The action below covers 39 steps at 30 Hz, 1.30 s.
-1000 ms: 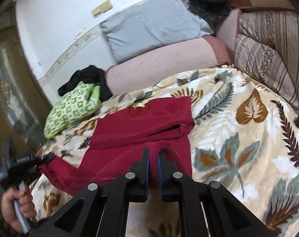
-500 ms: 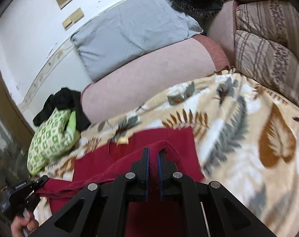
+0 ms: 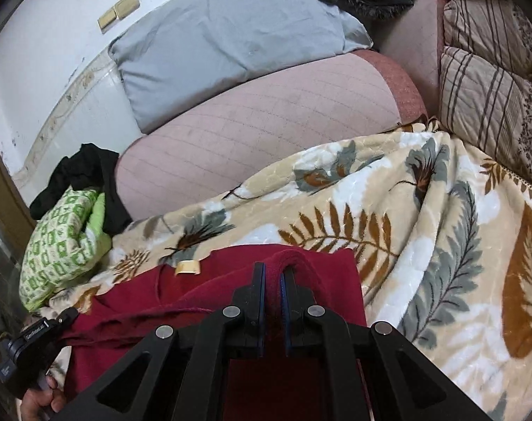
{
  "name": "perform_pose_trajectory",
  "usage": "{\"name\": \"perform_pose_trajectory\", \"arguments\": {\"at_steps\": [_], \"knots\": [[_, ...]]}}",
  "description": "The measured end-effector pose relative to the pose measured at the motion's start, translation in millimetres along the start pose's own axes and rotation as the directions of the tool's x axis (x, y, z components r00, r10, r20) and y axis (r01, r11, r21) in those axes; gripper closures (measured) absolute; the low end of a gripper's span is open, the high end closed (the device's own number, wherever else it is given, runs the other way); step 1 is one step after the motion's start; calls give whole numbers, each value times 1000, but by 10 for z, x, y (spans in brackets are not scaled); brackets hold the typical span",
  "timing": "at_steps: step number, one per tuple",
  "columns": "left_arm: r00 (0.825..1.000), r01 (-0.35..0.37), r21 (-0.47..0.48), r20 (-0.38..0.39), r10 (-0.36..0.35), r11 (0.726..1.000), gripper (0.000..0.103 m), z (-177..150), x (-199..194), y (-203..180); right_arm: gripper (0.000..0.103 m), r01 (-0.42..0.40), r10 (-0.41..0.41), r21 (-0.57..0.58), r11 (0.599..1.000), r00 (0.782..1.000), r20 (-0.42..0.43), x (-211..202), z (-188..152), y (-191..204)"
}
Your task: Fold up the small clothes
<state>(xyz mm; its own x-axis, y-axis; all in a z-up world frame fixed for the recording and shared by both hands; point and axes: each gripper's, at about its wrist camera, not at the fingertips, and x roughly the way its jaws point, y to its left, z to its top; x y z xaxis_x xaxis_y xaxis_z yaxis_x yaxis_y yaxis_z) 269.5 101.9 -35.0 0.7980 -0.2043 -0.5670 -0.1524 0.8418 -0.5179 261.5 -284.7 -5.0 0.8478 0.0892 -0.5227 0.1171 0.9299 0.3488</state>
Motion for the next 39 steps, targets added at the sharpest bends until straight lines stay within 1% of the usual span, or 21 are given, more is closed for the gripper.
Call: {"name": "perform_pose_trajectory", "arguments": {"at_steps": [1, 2, 3, 5, 6, 8, 9, 11, 13, 15, 17, 20, 21, 23, 25, 26, 28, 30, 32, 36, 39], "knots": [[1000, 4, -8, -18, -5, 1000, 80, -8, 45, 28, 96, -5, 5, -1, 1000, 1000, -3, 27, -14, -2], [998, 16, -14, -52, -17, 1000, 68, -10, 119, 59, 94, -10, 10, -3, 1000, 1000, -17, 70, -29, -9], [996, 37, -15, -86, -38, 999, 62, -3, 185, 72, 93, -15, 15, -1, 1000, 999, -32, 103, -37, -16], [990, 92, 0, -109, -92, 996, 37, 30, 215, 41, 84, -39, 40, 20, 999, 999, -33, 103, -39, -46], [984, 133, 13, -118, -130, 991, 32, 63, 211, 12, 80, -55, 56, 27, 998, 998, -24, 83, -34, -51], [979, 175, 4, -104, -174, 985, 26, 115, 158, 1, 58, -74, 74, 27, 997, 997, 4, 26, -25, -34], [977, 195, -18, -84, -196, 981, 26, 149, 102, 28, 55, -84, 83, 19, 996, 996, 20, -9, -22, -14], [984, 178, -47, -17, -179, 983, 25, 204, -29, 85, 55, -94, 94, -4, 996, 995, 23, -37, -14, 42], [988, 149, -30, 57, -147, 988, 24, 228, -165, 74, 55, -83, 85, -36, 996, 996, 35, -75, -9, 98], [986, 147, 25, 73, -148, 989, 24, 196, -219, -48, 55, -32, 36, -77, 996, 998, 47, -94, -10, 161], [984, 170, 115, 33, -175, 979, 24, 111, -170, -293, 55, 13, -8, -117, 993, 999, 41, -64, -11, 225], [974, 226, 208, -44, -222, 952, 24, 11, -21, -649, 55, -5, 7, -158, 987, 1000, 13, 45, 16, 342], [973, 230, 241, -75, -219, 943, 23, -17, 53, -752, 55, -25, 26, -167, 986, 1000, 5, 80, 37, 375], [979, 190, 290, -122, -161, 938, 23, -54, 235, -830, 55, -65, 62, -202, 977, 998, -23, 186, 87, 468], [983, 114, 262, -170, -70, 958, 23, -125, 469, -697, 55, -90, 76, -204, 975, 994, -76, 364, 99, 458], [980, 97, 230, -193, -52, 968, 24, -129, 551, -605, 55, -91, 70, -181, 979, 991, -117, 483, 88, 395], [976, 124, 187, -200, -86, 975, 24, -116, 580, -489, 55, -74, 49, -117, 990, 977, -206, 726, 21, 220], [975, 117, 213, -209, -72, 970, 24, -125, 591, -528, 55, -85, 60, -71, 994, 952, -299, 967, -64, 54], [978, 107, 249, -203, -56, 963, 24, -174, 606, -566, 55, -114, 90, -68, 991, 955, -281, 984, -56, 17], [976, 121, 237, -206, -72, 964, 24, -158, 613, -509, 54, -114, 87, -80, 990, 954, -287, 1005, -68, 29], [973, 143, 222, -210, -96, 964, 23, -146, 599, -467, 44, -151, 127, -59, 987, 948, -291, 984, -58, 29]]}}
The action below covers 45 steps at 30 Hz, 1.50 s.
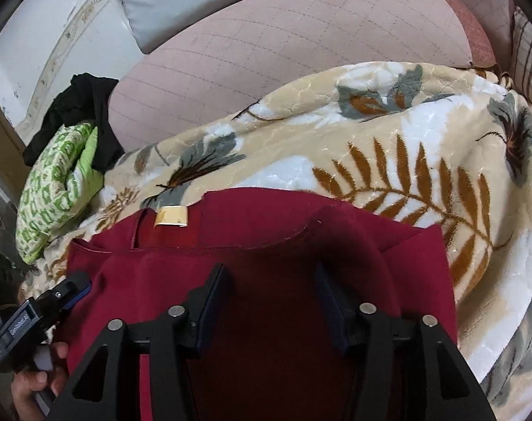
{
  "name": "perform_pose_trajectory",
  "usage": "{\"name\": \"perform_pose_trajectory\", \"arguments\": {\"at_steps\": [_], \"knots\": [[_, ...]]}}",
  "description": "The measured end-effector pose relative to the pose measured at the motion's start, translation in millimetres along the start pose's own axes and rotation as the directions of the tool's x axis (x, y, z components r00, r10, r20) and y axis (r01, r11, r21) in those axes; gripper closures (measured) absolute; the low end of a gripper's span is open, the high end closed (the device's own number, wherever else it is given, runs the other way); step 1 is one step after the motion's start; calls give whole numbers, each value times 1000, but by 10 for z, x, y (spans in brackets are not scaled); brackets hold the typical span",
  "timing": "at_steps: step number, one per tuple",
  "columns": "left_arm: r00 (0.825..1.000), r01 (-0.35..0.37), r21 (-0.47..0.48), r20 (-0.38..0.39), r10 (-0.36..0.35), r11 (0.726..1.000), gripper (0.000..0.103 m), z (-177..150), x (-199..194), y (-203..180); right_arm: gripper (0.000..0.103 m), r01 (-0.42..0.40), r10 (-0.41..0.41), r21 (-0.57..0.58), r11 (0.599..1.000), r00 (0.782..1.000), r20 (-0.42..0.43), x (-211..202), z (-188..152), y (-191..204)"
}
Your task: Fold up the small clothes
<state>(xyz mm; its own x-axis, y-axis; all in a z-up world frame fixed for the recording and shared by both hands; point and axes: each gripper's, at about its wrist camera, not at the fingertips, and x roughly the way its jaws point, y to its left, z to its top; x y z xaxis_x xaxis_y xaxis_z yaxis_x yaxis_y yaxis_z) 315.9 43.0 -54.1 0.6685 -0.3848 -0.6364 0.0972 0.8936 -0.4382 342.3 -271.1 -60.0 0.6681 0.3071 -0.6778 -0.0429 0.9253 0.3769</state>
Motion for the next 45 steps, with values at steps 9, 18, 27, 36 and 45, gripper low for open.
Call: {"name": "perform_pose_trajectory", "arguments": {"at_steps": [9, 18, 27, 36, 45], "knots": [[992, 48, -21, 116, -46, 999, 23, -234, -780, -46, 41, 55, -55, 3, 998, 992, 114, -790, -260, 273], [995, 62, -203, 86, -45, 977, 23, -1143, -1762, 227, 40, 89, -85, -44, 995, 993, 85, -1582, -1180, 454], [998, 56, -246, 8, -56, 968, 23, -1517, -1488, 108, 40, 123, -158, -244, 962, 979, -131, -1333, -1963, 920], [975, 129, -182, 205, -90, 975, 24, -1302, -1804, 144, 19, 219, -268, -321, 921, 956, -118, -1007, -2111, 981], [983, 113, -336, 178, -55, 935, 24, -1279, -1474, 431, 16, 218, -268, -308, 926, 955, -130, -990, -2081, 996]]}}
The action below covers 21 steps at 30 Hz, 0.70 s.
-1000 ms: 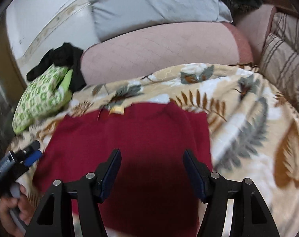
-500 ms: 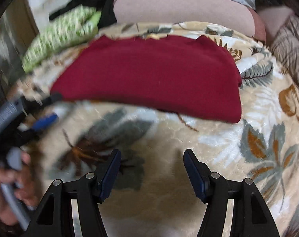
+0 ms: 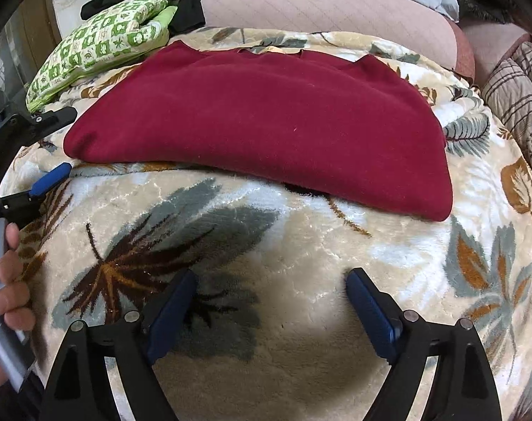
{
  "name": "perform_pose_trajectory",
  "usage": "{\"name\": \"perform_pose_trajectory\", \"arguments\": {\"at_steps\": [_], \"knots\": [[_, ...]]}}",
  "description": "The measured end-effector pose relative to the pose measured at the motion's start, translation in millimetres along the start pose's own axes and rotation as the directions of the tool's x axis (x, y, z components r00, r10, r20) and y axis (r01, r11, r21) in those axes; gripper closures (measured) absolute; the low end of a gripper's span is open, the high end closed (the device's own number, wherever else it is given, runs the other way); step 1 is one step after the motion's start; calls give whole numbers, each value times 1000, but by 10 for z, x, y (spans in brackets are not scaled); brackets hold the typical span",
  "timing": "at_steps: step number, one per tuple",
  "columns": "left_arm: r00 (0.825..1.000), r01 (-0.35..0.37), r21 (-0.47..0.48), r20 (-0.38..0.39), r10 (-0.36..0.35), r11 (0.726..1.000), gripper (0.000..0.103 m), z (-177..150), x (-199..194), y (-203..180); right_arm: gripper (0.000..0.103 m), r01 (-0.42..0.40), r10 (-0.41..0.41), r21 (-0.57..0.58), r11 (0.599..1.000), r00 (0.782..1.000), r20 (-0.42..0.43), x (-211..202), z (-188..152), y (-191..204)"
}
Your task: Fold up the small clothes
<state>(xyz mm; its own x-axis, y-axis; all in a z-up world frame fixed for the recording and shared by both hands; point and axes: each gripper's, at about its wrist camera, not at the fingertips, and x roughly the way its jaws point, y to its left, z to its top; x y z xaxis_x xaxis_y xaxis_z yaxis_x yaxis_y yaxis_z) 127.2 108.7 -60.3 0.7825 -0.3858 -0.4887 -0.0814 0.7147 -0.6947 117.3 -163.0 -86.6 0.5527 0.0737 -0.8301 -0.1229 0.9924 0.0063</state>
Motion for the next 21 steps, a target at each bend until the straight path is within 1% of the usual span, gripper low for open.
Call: {"name": "perform_pose_trajectory", "arguments": {"at_steps": [2, 3, 4, 5, 7, 9, 10, 12, 14, 16, 18, 21], "knots": [[1000, 22, 17, -12, -22, 1000, 24, -15, 27, -46, 16, 1, -1, 0, 1000, 1000, -2, 8, 9, 7], [999, 42, 13, -32, -42, 999, 24, -26, 54, -57, 15, 1, -1, 0, 1000, 1000, -2, 9, 7, 11], [995, 69, 0, -70, -68, 998, 24, -46, 113, -59, 15, 1, -1, -1, 1000, 1000, -2, 9, 8, 11], [993, 79, -5, -88, -80, 997, 23, -52, 138, -73, 15, 1, -1, -1, 1000, 1000, -3, 8, 8, 12], [991, 92, -4, -99, -92, 996, 22, -42, 163, -96, 15, 2, -2, -1, 1000, 1000, -3, 8, 7, 14], [986, 122, -28, -111, -124, 992, 22, 1, 211, -91, 15, 2, -2, -1, 1000, 1000, -2, 8, 7, 13], [986, 123, -42, -109, -127, 991, 22, 39, 224, -72, 15, 2, -2, -2, 1000, 1000, -2, 9, 9, 10], [989, 126, -88, -68, -132, 988, 22, 118, 205, 17, 15, 2, -2, -2, 1000, 1000, 0, 7, 8, 9], [989, 132, -119, -45, -138, 984, 22, 157, 192, 56, 15, 3, -3, -4, 1000, 1000, 3, 7, -1, 13], [990, 136, -111, -31, -140, 984, 22, 178, 191, 31, 15, 4, -4, -5, 1000, 1000, 3, 11, -5, 20], [986, 162, -118, -14, -165, 980, 22, 188, 181, 23, 14, 6, -6, -4, 1000, 1000, 3, 14, -1, 25], [985, 170, -106, -18, -173, 980, 22, 196, 201, -22, 12, 7, -7, -6, 1000, 1000, 3, 22, -2, 20]]}}
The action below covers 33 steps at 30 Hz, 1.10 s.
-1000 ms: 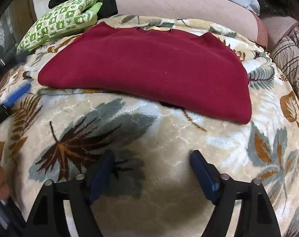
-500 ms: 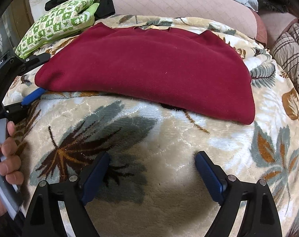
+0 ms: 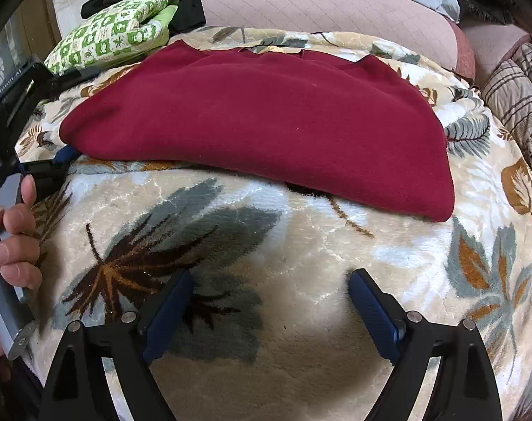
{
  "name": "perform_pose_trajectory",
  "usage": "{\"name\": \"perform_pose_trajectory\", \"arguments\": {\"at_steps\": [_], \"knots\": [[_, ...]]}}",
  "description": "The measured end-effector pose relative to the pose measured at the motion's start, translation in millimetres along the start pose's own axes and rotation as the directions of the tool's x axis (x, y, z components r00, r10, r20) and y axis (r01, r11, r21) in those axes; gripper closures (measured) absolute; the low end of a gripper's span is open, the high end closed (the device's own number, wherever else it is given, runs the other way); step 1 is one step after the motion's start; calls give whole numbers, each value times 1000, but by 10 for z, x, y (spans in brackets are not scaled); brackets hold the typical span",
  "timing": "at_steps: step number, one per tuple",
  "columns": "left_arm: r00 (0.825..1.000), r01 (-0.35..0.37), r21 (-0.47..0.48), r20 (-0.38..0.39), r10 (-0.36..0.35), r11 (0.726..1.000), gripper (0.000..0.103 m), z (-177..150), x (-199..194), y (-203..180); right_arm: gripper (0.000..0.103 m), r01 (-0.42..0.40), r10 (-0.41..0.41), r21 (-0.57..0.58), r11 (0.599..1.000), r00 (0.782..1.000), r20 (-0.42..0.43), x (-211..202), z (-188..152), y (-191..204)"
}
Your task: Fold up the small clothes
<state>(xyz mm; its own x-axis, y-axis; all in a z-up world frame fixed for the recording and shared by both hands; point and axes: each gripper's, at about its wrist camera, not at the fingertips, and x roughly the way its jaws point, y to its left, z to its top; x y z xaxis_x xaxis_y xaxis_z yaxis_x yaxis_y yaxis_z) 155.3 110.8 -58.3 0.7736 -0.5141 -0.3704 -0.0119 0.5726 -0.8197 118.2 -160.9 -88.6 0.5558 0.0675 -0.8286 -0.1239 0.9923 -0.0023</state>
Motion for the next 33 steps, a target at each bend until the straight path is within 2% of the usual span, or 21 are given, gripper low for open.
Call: {"name": "perform_pose_trajectory", "arguments": {"at_steps": [3, 6, 7, 8, 10, 16, 23, 26, 29, 33], "knots": [[999, -37, 9, -14, 37, 999, 26, 6, 51, 4, 11, 4, -4, -4, 1000, 1000, -1, 11, -1, 3], [988, -150, 21, -28, 150, 988, 50, -10, 98, 21, 10, 8, -8, -6, 1000, 1000, -11, 21, 6, 7], [978, -204, 37, -38, 206, 978, 63, -24, 112, 9, 10, 9, -9, -5, 1000, 1000, -15, 24, 10, 8], [972, -229, 43, -39, 230, 973, 74, -33, 107, 13, 10, 10, -10, -7, 1000, 1000, -18, 29, 12, 9], [961, -270, 57, -46, 273, 961, 80, -48, 112, 11, 10, 14, -14, -10, 1000, 1000, -23, 35, 20, 16], [927, -364, 170, -27, 374, 916, 81, -138, 142, -130, 10, 17, -17, -9, 1000, 1000, -11, 31, 6, 36], [900, -421, 243, -13, 436, 874, 81, -196, 204, -200, 10, 3, -3, -7, 1000, 1000, 10, -28, -22, 12], [892, -434, 259, -14, 452, 863, 81, -215, 216, -225, 12, -8, 8, -24, 1000, 1000, 17, -192, 33, -17], [889, -439, 258, -18, 458, 861, 81, -215, 217, -229, 12, -29, 30, -7, 1000, 994, 109, -502, 218, -77], [884, -445, 261, -24, 467, 856, 81, -219, 223, -241, 12, -46, 50, -28, 999, 984, 172, -752, 797, -54]]}}
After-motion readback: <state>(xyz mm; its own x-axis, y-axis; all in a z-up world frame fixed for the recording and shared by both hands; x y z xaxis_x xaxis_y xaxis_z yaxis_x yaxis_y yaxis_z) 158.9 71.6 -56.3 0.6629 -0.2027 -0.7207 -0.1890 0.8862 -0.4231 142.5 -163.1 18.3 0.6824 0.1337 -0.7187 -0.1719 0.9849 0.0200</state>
